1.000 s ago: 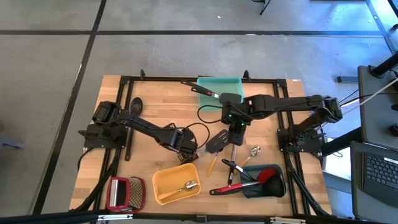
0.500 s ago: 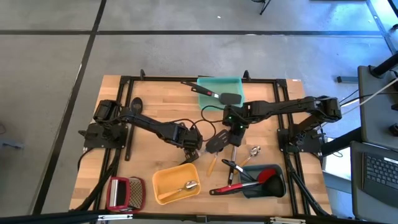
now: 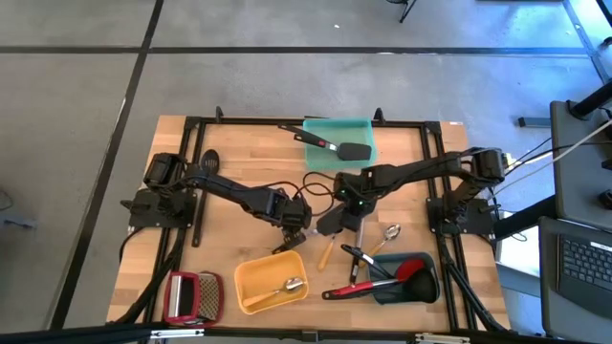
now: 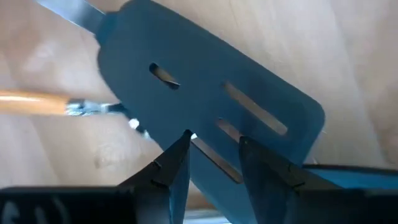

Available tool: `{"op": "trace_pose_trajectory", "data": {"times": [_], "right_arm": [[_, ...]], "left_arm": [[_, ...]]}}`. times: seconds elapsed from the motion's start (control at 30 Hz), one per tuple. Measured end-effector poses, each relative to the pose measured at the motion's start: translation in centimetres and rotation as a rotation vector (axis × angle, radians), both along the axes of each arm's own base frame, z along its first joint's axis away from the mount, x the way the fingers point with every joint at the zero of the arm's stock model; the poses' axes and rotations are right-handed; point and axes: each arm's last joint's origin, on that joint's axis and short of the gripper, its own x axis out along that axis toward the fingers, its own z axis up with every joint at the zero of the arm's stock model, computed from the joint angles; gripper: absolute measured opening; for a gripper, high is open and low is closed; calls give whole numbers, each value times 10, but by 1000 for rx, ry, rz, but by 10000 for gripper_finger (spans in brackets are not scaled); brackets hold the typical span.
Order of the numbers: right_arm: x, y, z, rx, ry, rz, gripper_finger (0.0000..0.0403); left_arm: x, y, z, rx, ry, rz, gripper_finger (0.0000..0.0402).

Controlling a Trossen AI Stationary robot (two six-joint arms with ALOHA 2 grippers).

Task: Pick & Place Kitchen Items
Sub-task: Put the black spatula into the green bin

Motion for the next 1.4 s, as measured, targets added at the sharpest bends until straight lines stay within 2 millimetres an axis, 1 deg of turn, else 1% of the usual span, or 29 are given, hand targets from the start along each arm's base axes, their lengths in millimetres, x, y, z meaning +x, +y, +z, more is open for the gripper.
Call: {"op": "trace_pose_trajectory", "data": {"times": [0.07,0.17,0.3,0.4,0.7,0.8,0.87,0.93,1.07,1.2,1.4], "right_arm": [[2,0,-6,7,18,-18,140],[5,0,-10,18,14,-57,140],[8,0,-9,31,-14,-103,140],[10,-1,-9,37,-24,-132,140],[9,-1,-9,0,0,-253,140],[9,-2,-10,-11,5,-279,140],[9,-2,-10,-19,7,-293,140],[9,-2,-10,-21,10,-310,140],[9,-2,-12,-27,21,-340,140],[11,0,-19,-27,50,-361,140],[13,3,-22,-33,51,-423,140]], "left_arm": [[0,0,0,-12,3,-12,171],[0,0,0,-17,7,-38,171],[1,1,0,-8,8,-75,171],[1,2,1,-37,8,-104,177],[3,14,30,-207,-143,-197,197],[2,15,32,-260,-136,-213,200],[1,14,31,-266,-126,-215,200],[1,10,30,-252,-122,-217,201],[0,-1,26,-147,-106,-205,201],[-1,-6,26,-93,-109,-151,201],[-3,-10,23,-80,-84,-140,201]]}}
